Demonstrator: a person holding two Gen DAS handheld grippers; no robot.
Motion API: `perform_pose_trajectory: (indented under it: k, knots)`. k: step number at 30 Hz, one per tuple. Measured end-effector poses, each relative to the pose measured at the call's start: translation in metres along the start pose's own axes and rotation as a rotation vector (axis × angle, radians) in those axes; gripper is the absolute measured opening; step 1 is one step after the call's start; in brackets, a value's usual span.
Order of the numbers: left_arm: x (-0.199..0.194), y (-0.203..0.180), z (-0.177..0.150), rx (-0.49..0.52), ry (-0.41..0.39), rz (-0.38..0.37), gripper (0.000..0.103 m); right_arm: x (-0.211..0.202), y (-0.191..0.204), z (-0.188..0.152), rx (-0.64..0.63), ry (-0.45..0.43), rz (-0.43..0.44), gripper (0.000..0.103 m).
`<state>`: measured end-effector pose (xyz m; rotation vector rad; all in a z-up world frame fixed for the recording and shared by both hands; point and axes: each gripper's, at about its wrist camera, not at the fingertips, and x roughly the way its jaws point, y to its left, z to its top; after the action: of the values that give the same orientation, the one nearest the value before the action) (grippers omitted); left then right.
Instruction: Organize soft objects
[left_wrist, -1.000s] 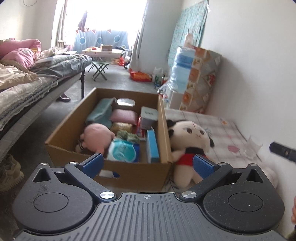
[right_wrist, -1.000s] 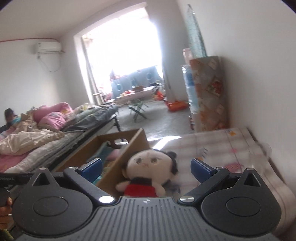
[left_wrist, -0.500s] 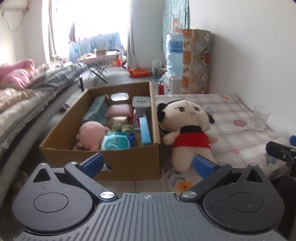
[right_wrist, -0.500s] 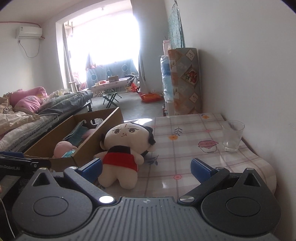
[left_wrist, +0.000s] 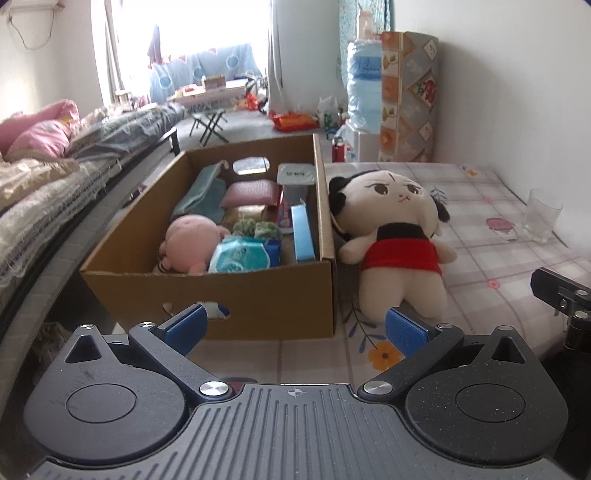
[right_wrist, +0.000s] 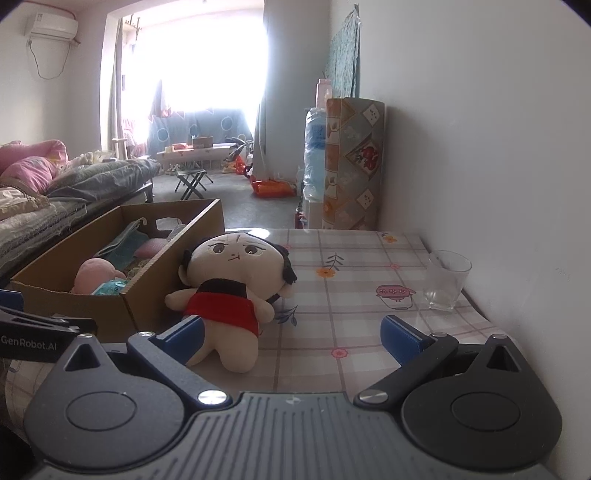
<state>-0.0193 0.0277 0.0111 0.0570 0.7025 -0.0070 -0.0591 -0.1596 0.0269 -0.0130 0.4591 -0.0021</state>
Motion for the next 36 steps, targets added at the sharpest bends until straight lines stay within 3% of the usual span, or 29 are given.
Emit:
perform_pose_trajectory:
  k: [10, 36]
  knots:
    - [-0.007, 0.006, -0.001, -0.056, 0.024, 0.009, 0.103, -0.002, 0.005, 0.010, -0.005, 0.029, -0.027, 0.103]
    - [-0.004, 0.027, -0.006, -0.065, 0.039, 0.068, 0.103, 0.014, 0.036, 0.013, -0.009, 0.155, 0.107, 0.103]
